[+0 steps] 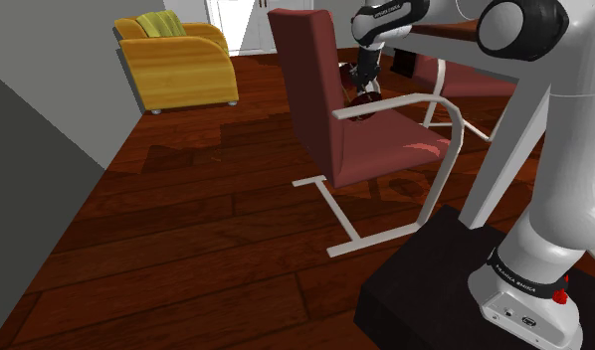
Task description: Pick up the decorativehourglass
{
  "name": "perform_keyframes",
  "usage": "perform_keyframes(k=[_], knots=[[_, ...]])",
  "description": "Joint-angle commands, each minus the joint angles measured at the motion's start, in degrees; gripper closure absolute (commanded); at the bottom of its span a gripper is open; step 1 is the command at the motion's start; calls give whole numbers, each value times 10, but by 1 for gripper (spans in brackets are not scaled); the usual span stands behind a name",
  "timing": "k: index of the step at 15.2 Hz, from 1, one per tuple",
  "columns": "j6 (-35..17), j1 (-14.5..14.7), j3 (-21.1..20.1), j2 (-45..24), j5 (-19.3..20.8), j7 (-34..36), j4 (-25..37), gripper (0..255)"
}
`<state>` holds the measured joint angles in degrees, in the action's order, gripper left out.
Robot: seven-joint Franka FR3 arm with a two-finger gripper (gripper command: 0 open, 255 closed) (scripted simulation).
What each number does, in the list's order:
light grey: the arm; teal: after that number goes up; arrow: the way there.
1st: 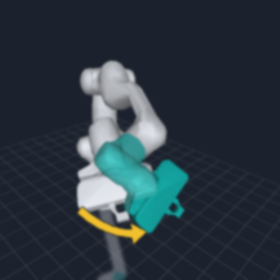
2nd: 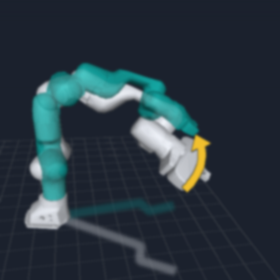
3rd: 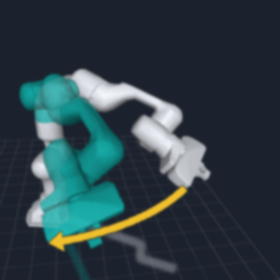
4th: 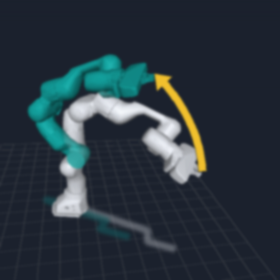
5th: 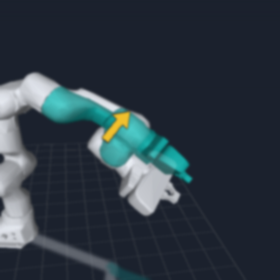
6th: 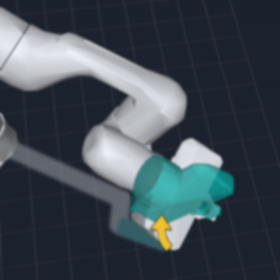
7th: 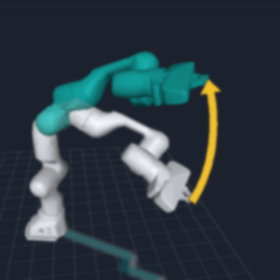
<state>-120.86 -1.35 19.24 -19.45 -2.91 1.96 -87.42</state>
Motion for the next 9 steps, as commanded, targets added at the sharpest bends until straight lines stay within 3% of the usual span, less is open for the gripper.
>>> perform_keyframes(k=[1,9], knots=[[13,-3,1,-7,-1,-1,20,255],[75,-3,7,-8,-3,-4,83,255]])
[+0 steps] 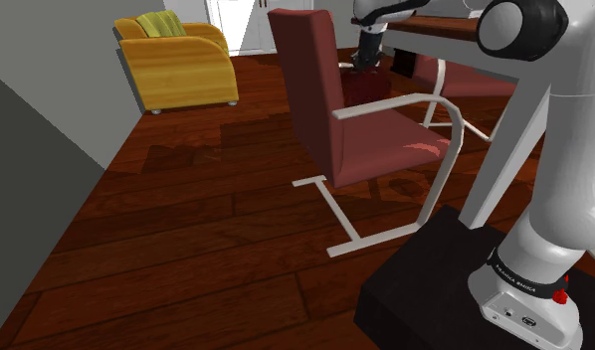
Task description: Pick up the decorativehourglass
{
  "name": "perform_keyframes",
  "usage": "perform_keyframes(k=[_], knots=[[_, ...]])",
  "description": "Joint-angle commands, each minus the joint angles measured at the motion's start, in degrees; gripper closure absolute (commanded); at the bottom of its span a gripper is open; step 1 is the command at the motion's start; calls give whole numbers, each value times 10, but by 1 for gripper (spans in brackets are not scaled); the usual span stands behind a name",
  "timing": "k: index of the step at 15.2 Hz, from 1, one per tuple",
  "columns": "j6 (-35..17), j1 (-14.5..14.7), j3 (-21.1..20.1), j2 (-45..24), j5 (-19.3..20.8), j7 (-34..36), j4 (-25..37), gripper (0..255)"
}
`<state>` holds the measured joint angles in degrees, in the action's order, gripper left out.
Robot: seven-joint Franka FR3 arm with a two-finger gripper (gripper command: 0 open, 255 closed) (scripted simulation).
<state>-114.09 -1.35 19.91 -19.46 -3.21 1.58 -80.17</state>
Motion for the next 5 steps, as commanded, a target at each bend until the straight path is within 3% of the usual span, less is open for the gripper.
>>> perform_keyframes(k=[1,5], knots=[[15,-3,1,-9,-1,-1,19,255],[33,-2,4,-12,-3,-3,39,255]])
